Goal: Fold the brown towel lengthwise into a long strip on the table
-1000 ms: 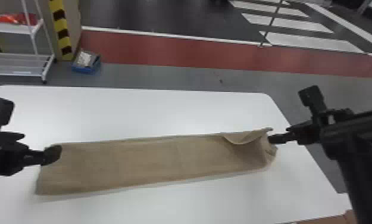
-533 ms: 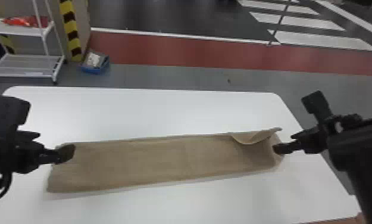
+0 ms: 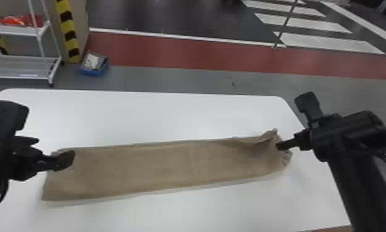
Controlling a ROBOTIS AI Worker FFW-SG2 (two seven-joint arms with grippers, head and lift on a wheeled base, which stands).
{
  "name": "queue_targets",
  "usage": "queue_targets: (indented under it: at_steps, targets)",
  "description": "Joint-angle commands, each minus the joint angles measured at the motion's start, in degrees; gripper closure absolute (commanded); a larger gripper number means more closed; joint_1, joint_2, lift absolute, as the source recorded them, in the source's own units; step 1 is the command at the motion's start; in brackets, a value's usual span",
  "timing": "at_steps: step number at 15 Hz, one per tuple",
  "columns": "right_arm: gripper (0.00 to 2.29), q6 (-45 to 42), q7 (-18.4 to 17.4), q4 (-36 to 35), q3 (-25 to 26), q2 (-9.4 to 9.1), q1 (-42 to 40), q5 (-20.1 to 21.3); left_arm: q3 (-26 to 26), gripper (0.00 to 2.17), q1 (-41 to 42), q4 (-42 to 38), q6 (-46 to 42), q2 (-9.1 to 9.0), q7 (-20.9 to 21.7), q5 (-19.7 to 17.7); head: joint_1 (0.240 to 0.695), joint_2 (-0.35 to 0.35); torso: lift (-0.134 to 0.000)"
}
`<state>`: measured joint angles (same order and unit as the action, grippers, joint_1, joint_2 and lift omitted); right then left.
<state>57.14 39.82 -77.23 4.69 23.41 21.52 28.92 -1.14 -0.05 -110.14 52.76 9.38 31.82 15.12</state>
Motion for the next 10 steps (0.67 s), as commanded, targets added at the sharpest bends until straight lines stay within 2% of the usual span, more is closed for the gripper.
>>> queue_targets:
  at_steps: [1, 3, 4, 6, 10]
  targets:
    - [0.19, 0.5, 0.7, 0.0, 1.5, 0.06, -0.1, -0.7, 0.1, 0.05, 0.0, 0.5, -0.2, 0.2, 0.0, 0.0, 0.695, -0.246, -0.092]
    - [0.19, -0.4, 4.8, -2.0, 4.8, 0.85, -1.6, -1.8, 0.2, 0.05, 0.0, 0.6, -0.8, 0.2, 0.0, -0.1, 0.695, -0.252, -0.092]
    - [0.23, -0.9, 7.1, -1.9, 5.8, 1.9, -1.7, -1.8, 0.3, 0.06, 0.0, 1.0, -1.3, 0.2, 0.0, -0.1, 0.695, -0.251, -0.092]
    - [0.41, -3.4, 9.1, 1.0, 6.1, 3.75, -1.8, -1.6, 0.9, 0.06, -0.4, 1.9, -1.6, 0.2, -0.1, -0.2, 0.695, -0.259, -0.092]
    - [0.51, -7.6, 9.8, 5.2, 4.8, 3.05, -0.8, -1.0, 1.4, 0.06, -0.6, 2.1, -1.6, 0.2, -0.1, -0.1, 0.695, -0.29, -0.092]
